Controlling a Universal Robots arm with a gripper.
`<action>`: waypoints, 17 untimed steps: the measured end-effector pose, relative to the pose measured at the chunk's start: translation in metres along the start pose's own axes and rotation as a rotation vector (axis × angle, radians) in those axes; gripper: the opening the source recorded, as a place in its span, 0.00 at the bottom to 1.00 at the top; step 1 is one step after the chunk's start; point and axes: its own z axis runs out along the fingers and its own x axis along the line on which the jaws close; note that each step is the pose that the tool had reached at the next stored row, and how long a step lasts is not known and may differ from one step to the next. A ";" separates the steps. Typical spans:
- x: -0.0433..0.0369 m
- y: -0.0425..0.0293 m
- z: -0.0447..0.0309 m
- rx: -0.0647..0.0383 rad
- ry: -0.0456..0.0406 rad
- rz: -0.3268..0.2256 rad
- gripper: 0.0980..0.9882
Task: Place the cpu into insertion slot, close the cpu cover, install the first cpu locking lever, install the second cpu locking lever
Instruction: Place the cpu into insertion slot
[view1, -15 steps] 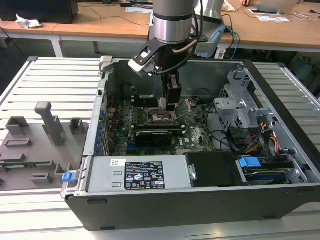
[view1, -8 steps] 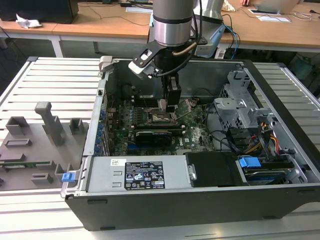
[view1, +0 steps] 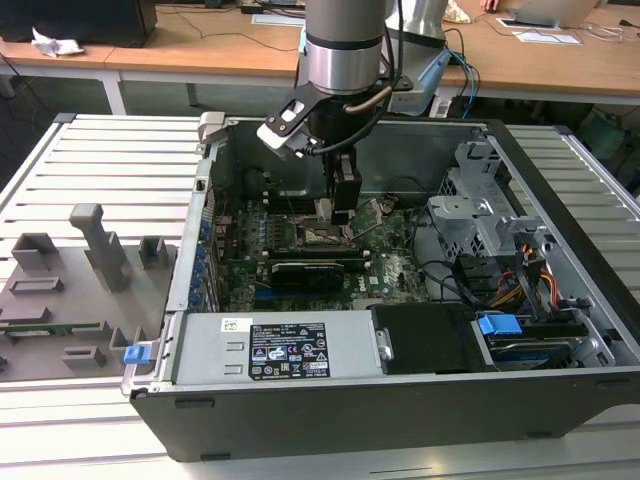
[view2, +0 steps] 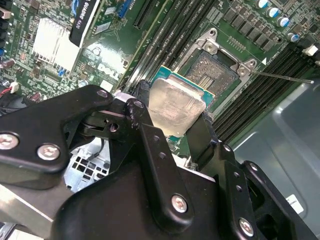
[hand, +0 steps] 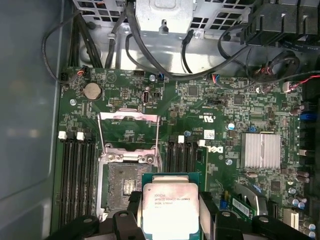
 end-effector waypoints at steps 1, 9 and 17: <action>0.0016 -0.0001 0.0016 0.000 0.0001 0.000 0.50; 0.0070 -0.0003 0.0095 0.000 -0.0001 0.002 0.50; 0.0072 -0.0005 0.0119 0.000 0.0001 0.010 0.50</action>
